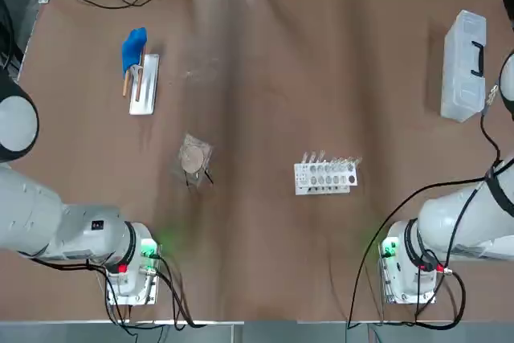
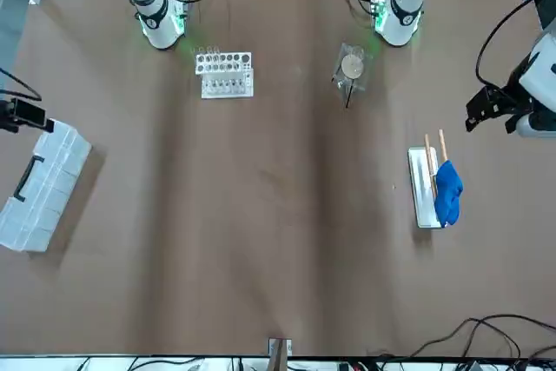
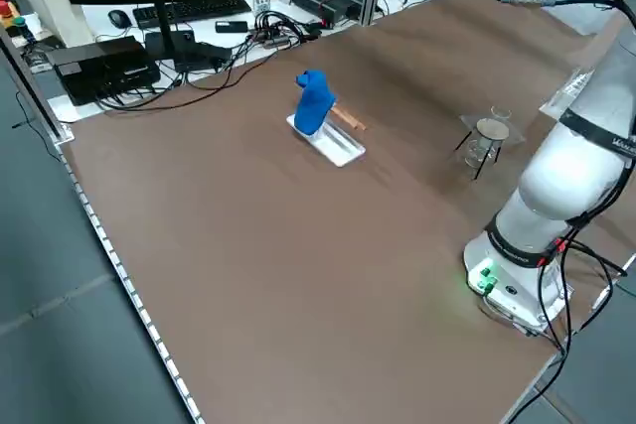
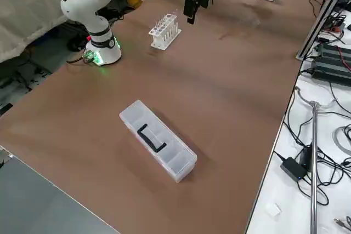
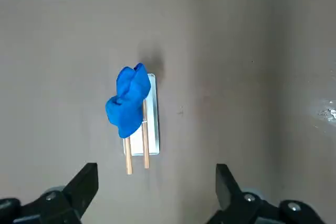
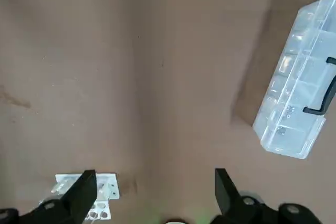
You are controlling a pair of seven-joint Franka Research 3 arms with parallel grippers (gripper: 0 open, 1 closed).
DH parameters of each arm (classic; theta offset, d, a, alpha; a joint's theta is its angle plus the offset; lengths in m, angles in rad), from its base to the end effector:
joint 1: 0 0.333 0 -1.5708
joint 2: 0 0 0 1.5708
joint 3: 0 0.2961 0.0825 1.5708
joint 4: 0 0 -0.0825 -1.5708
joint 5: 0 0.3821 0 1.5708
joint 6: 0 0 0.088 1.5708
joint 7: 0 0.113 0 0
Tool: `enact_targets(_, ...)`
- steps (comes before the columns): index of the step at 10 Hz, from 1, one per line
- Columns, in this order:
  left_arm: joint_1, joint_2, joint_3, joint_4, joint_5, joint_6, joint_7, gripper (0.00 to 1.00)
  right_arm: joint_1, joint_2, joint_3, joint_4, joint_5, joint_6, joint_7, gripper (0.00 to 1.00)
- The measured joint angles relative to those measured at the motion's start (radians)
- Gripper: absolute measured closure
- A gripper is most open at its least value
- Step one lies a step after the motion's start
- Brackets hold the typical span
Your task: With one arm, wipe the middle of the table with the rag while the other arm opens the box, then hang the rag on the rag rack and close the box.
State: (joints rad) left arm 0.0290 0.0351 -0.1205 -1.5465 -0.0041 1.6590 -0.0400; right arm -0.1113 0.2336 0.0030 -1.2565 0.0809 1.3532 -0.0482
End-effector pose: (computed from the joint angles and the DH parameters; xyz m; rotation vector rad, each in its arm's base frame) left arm 0.5699 -0.0516 0.5987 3.1249 -0.0798 0.1203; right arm 0.5923 -0.0541 0.5915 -3.0431 0.0732 0.1984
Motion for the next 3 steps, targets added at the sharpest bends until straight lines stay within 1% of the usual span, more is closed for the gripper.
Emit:
enact_targets(2, 0.000, 0.000, 0.000, 0.000, 0.000, 0.000, 0.000, 0.01, 0.007, -0.045, 0.000, -0.077, 0.000, 0.064, 0.004, 0.01)
enact_targets(3, 0.000, 0.000, 0.000, 0.000, 0.000, 0.000, -0.001, 0.01, 0.008, -0.068, 0.000, -0.109, 0.000, 0.078, 0.004, 0.01)
